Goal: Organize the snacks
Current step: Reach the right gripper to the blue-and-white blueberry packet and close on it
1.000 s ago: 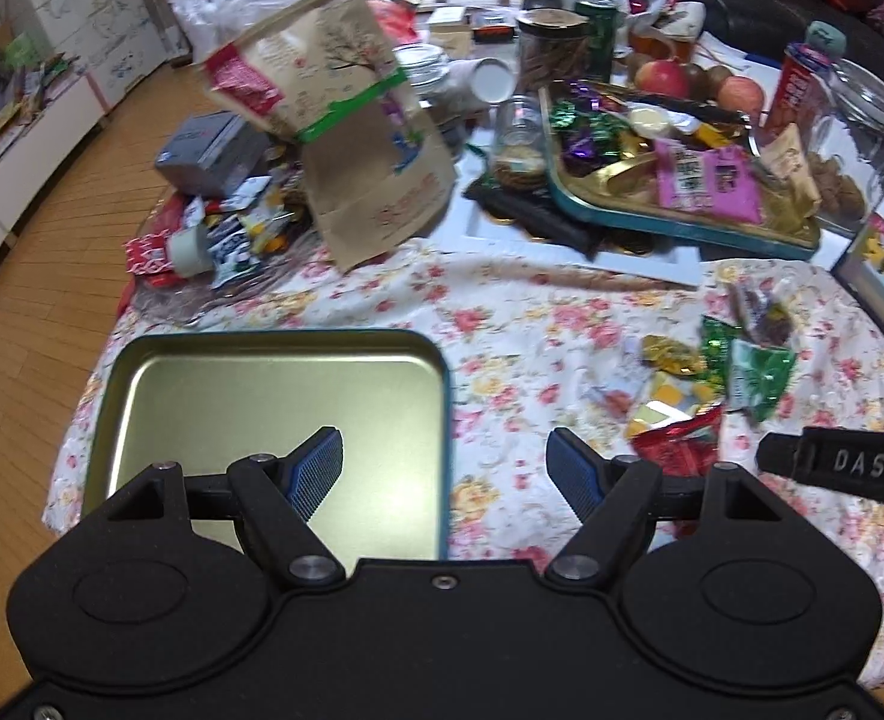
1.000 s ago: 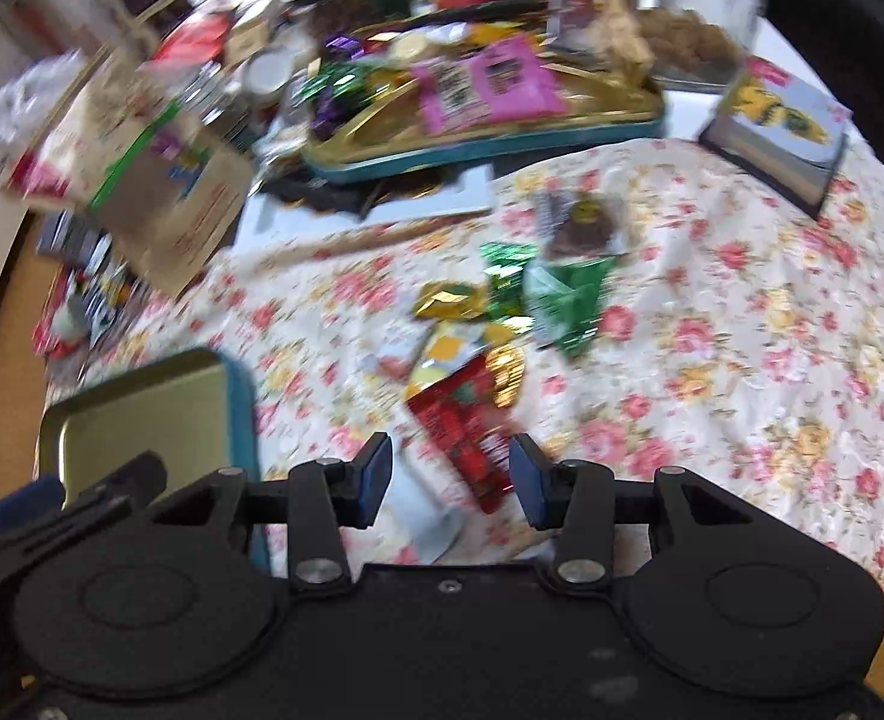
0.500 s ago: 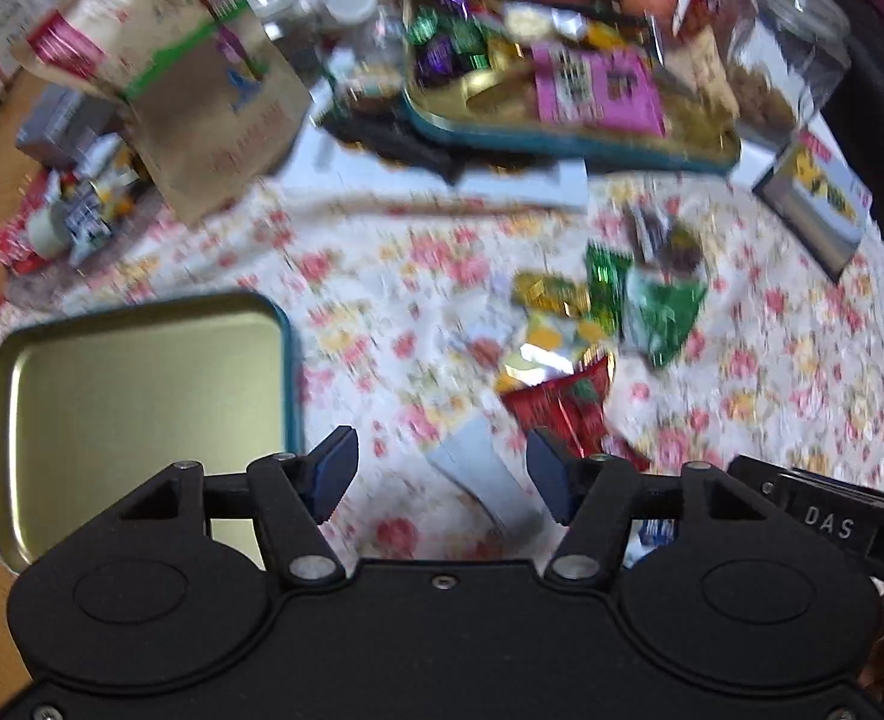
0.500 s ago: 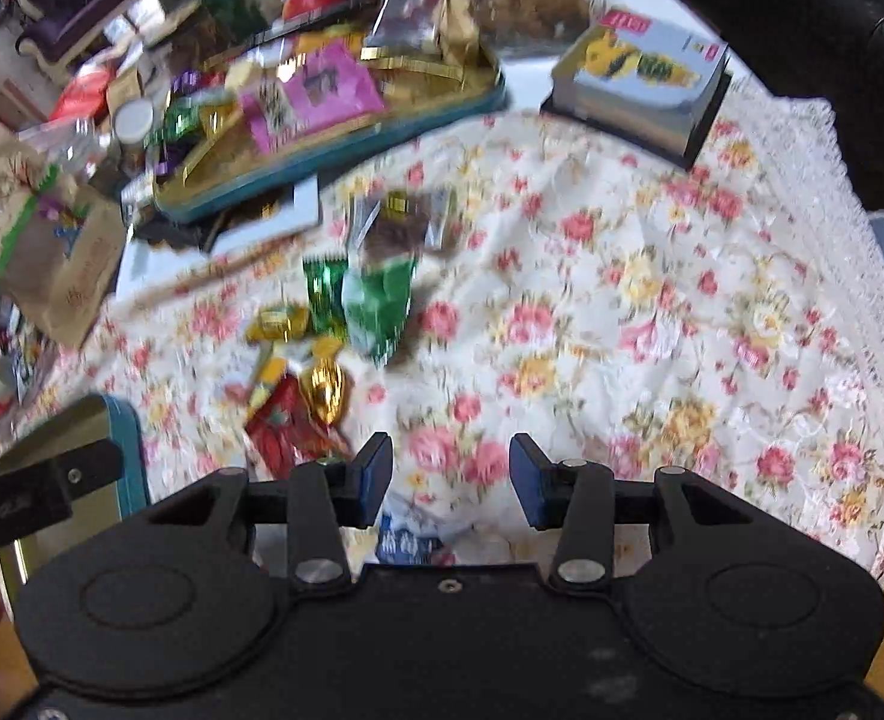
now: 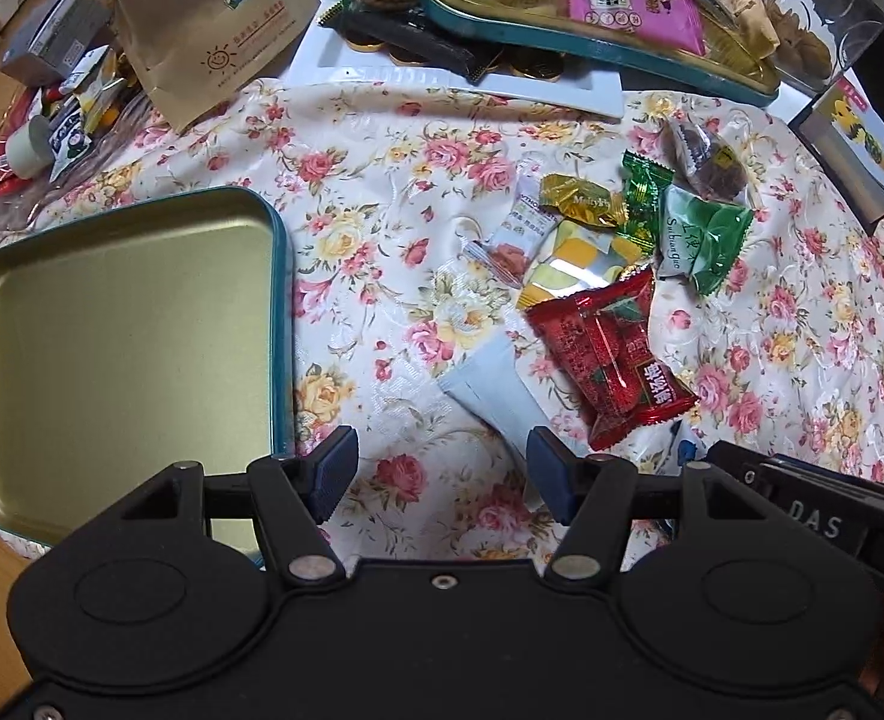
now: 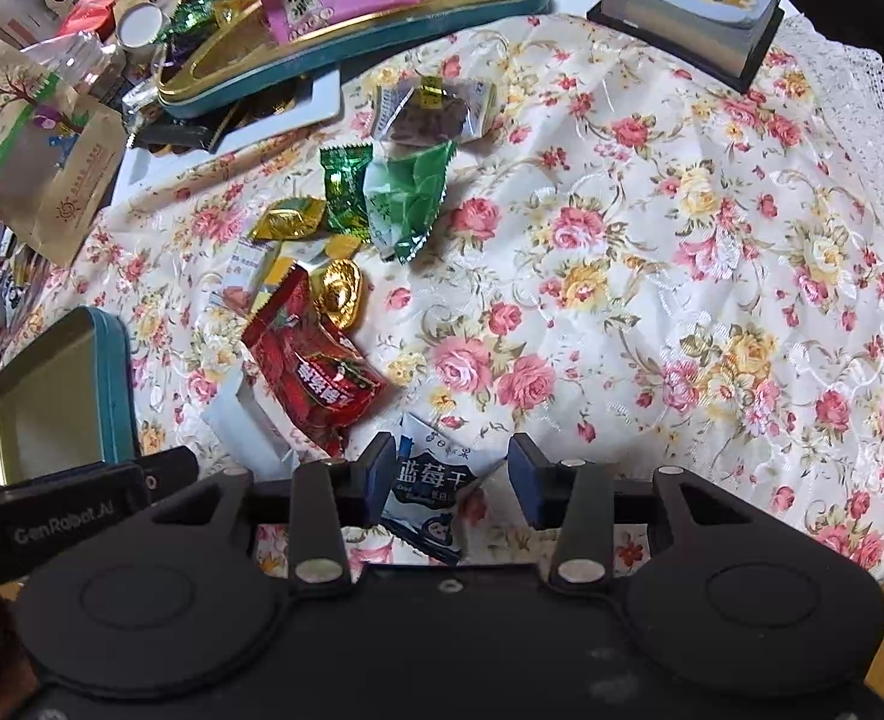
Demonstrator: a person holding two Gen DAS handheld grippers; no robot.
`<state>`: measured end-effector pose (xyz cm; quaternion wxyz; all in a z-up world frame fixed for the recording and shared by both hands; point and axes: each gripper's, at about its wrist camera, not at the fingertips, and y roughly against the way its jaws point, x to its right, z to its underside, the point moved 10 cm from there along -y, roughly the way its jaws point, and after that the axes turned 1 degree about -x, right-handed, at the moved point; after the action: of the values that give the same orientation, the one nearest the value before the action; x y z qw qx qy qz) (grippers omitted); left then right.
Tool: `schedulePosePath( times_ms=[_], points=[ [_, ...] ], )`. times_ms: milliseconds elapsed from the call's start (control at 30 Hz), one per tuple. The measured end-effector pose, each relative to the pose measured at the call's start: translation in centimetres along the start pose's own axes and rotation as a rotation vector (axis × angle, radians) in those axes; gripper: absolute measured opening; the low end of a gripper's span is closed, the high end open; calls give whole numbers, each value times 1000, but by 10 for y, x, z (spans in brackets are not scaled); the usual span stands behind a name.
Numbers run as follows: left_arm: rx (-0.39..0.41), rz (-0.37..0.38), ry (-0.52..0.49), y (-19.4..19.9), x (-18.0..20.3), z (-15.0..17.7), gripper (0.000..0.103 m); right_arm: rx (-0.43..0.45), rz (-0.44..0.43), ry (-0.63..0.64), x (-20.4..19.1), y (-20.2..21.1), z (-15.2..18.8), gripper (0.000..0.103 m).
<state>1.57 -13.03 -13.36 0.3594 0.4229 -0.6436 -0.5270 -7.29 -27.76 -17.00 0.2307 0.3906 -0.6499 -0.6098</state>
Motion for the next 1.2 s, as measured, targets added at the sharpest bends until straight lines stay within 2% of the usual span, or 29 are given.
schedulePosePath(
  times_ms=[167, 533, 867, 1200],
  points=[
    [9, 20, -1, 4, 2, -2, 65, -20, 34, -10, 1, -16, 0, 45],
    [13, 35, 27, 4, 0, -4, 65, -4, 64, 11, -7, -28, -4, 49],
    [2, 92, 30, -6, 12, -2, 65, -24, 37, -26, -2, -22, 0, 47],
    [-10, 63, 11, -13, 18, 3, 65, -81, 19, -53, -1, -31, 11, 47]
  ],
)
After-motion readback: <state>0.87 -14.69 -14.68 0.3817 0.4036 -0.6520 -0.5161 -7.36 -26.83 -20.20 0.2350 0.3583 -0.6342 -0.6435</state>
